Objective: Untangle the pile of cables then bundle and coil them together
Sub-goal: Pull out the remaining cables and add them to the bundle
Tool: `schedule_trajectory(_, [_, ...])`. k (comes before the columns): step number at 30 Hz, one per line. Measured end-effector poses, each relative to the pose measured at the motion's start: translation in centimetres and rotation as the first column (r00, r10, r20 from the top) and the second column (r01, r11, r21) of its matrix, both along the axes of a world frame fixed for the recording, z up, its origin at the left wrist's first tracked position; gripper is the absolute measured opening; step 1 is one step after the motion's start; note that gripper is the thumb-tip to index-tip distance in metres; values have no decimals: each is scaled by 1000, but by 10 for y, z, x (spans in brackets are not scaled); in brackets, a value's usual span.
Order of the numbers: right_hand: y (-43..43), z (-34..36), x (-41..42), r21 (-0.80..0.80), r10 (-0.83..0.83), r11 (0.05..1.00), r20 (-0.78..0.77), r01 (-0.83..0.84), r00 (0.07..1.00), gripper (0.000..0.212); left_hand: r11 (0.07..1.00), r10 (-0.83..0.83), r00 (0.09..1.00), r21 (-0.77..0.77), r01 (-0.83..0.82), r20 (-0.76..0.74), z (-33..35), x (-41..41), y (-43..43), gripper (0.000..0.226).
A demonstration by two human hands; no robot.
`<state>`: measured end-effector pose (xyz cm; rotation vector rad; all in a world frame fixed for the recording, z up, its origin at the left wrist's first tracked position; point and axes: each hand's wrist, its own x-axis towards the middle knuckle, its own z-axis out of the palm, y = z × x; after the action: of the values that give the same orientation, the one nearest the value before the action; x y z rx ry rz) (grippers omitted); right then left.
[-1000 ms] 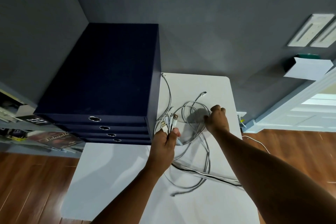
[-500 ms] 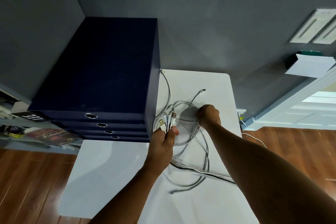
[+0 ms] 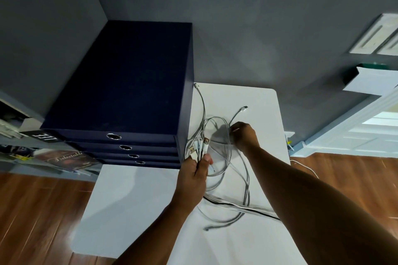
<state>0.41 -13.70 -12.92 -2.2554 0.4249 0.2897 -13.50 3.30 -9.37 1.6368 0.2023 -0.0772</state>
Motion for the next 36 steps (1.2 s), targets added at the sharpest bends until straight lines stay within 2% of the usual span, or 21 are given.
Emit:
schedule_trajectory(2, [2,-2,1,-33,-9,999,-24,9,1000,9,1000,6,1000,-13,-6,-8,-2,-1,0,33])
schedule_trajectory(4, [4,-3,2,-94,-42,995,-59,36,997,23,1000,11,1000,-29,-11,-12,-5,0,1,32])
schedule_trajectory(8, [1,5,6,-71,-133,988,97,140,986,27,999,18,1000,-37,-18,-1,-4,0,1,50])
schedule_trajectory(11, [-4,29,16,150,-288,954,221,260,932,22,998,16,1000,-60,-16,6,2,3,-2,42])
schedule_trajectory(15, [-11,69,26,459,-352,866,282,197,893,14,994,31,1000,-107,-31,-5,16,12,-9,36])
schedule_trajectory(19, [-6,98,-2,545,-239,838,391,-14,889,20,967,93,995,-233,-100,-43,30,20,-18,36])
schedule_trajectory(23, [-2,88,-52,443,-87,882,490,-163,867,16,940,115,985,-306,-150,-131,39,28,-26,39])
schedule_trajectory(28, [1,79,-111,287,150,901,501,-326,853,14,930,105,982,-335,-154,-160,47,33,-36,40])
schedule_trajectory(31, [1,78,-132,205,283,889,453,-408,845,15,928,95,984,-345,-143,-154,49,37,-38,41])
schedule_trajectory(36, [-10,74,-147,119,391,880,373,-461,841,13,965,120,976,-208,-158,-183,55,34,-37,41])
